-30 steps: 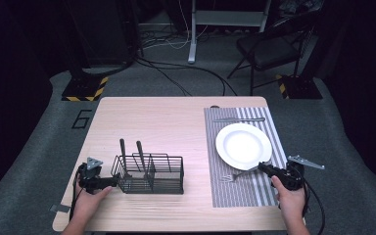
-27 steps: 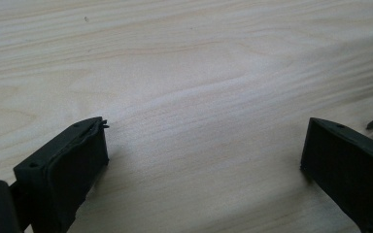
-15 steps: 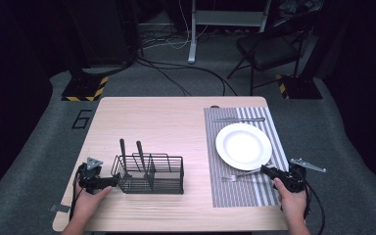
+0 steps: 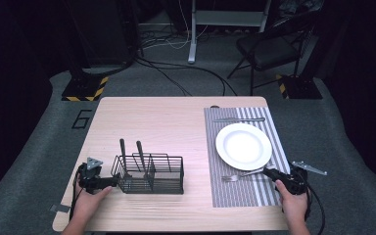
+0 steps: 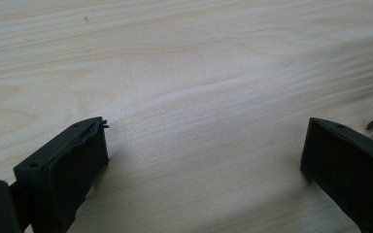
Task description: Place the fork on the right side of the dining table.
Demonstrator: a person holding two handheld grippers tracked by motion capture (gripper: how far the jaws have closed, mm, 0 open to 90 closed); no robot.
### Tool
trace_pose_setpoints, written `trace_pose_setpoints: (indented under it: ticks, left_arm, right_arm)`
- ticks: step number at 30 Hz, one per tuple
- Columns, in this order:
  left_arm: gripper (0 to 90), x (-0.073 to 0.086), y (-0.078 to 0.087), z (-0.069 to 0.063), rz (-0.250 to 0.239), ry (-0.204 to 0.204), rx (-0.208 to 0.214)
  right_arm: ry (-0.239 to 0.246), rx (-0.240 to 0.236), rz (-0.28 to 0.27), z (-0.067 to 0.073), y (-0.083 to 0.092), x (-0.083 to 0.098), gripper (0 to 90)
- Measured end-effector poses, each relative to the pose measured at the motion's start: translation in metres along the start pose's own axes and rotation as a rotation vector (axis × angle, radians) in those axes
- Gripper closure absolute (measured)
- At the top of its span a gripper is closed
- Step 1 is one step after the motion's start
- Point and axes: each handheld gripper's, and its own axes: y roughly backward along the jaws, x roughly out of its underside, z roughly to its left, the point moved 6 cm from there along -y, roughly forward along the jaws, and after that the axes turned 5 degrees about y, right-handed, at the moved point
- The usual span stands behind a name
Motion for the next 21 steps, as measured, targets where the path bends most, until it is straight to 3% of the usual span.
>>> trace_pose_setpoints:
  ticks: [11, 16, 21]
  left_arm:
    - [2.5, 0.0, 0.0, 0.0, 0.0, 0.0, 0.0]
    - [2.5, 0.0, 0.0, 0.0, 0.0, 0.0, 0.0]
    - [2.5, 0.0, 0.0, 0.0, 0.0, 0.001, 0.0]
  right_arm:
    - [-0.046, 0.036, 0.031, -0.01, 0.0, 0.01, 65.9]
    - [-0.042, 0.048, 0.002, -0.009, 0.004, 0.006, 63.5]
    - [0.008, 0.035, -0.026, 0.002, 0.009, -0.001, 62.9]
